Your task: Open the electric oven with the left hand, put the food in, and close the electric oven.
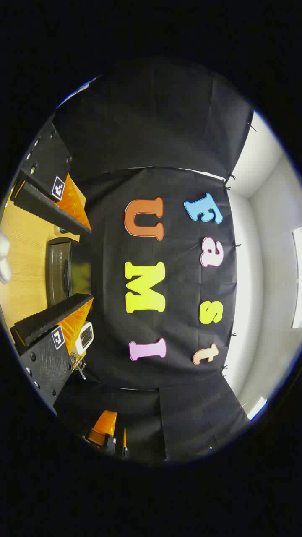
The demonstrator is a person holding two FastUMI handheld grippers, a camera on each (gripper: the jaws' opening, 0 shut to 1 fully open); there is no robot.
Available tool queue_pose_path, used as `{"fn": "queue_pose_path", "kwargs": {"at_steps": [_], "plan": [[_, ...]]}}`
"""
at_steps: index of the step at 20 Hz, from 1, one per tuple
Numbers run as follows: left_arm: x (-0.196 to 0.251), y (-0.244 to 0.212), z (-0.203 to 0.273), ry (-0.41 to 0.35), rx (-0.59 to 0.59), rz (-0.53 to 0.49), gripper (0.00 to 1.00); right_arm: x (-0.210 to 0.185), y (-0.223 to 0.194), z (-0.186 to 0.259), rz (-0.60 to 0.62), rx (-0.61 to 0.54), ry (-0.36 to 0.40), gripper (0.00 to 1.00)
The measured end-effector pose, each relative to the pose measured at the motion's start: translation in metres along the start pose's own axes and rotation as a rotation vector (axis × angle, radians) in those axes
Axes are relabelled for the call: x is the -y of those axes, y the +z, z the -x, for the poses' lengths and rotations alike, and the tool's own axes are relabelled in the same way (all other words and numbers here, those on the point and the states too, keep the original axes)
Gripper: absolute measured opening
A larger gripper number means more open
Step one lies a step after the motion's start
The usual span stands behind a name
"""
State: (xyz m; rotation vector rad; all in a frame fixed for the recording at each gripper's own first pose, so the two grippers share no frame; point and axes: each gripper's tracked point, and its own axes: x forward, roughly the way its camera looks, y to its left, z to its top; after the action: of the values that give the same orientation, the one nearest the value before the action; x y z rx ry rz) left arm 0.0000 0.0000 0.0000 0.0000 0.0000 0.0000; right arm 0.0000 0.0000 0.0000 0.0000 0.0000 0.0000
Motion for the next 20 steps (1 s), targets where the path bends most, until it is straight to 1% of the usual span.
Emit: {"fn": "queue_pose_path", "kwargs": {"at_steps": [1, 2, 3, 4, 7, 8, 12, 13, 14, 16, 17, 18, 19, 20], "plan": [[0.000, 0.000, 0.001, 0.002, 0.001, -0.001, 0.82, -0.002, -0.002, -0.001, 0.000, -0.002, 0.005, 0.91], [0.001, 0.001, 0.000, 0.004, 0.002, -0.002, 0.93, -0.003, -0.001, -0.002, 0.003, 0.000, 0.008, 0.91], [0.001, 0.001, -0.003, 0.003, 0.003, -0.005, 0.93, -0.002, -0.001, -0.004, 0.010, -0.001, 0.008, 1.00], [0.003, 0.002, -0.004, 0.001, 0.007, -0.009, 0.93, -0.002, 0.000, -0.006, 0.016, -0.002, 0.010, 0.91], [0.007, 0.003, -0.009, -0.002, 0.009, -0.022, 0.93, -0.003, -0.001, -0.009, 0.022, -0.007, 0.015, 0.91], [0.008, 0.003, -0.009, -0.005, 0.007, -0.023, 0.93, -0.004, 0.000, -0.011, 0.023, -0.008, 0.017, 1.00], [0.013, -0.002, -0.018, -0.016, 0.002, -0.021, 0.93, -0.004, -0.003, -0.016, 0.026, -0.012, 0.018, 1.00], [0.015, -0.005, -0.022, -0.022, -0.003, -0.015, 0.93, -0.003, -0.005, -0.017, 0.027, -0.016, 0.018, 0.91], [0.017, -0.007, -0.027, -0.028, 0.003, -0.008, 0.93, -0.001, -0.006, -0.018, 0.030, -0.020, 0.015, 1.00], [0.024, -0.019, -0.040, -0.042, -0.014, 0.013, 0.93, 0.002, -0.009, -0.020, 0.034, -0.035, 0.012, 1.00], [0.024, -0.028, -0.048, -0.040, -0.029, 0.022, 0.93, 0.006, -0.012, -0.020, 0.035, -0.041, 0.007, 0.91], [0.025, -0.036, -0.057, -0.035, -0.041, 0.028, 0.93, 0.011, -0.011, -0.021, 0.036, -0.043, -0.004, 1.00], [0.026, -0.044, -0.067, -0.029, -0.052, 0.033, 0.93, 0.016, -0.013, -0.023, 0.041, -0.048, -0.016, 0.91], [0.028, -0.056, -0.079, -0.025, -0.070, 0.039, 0.93, 0.019, -0.013, -0.023, 0.044, -0.052, -0.025, 1.00]]}}
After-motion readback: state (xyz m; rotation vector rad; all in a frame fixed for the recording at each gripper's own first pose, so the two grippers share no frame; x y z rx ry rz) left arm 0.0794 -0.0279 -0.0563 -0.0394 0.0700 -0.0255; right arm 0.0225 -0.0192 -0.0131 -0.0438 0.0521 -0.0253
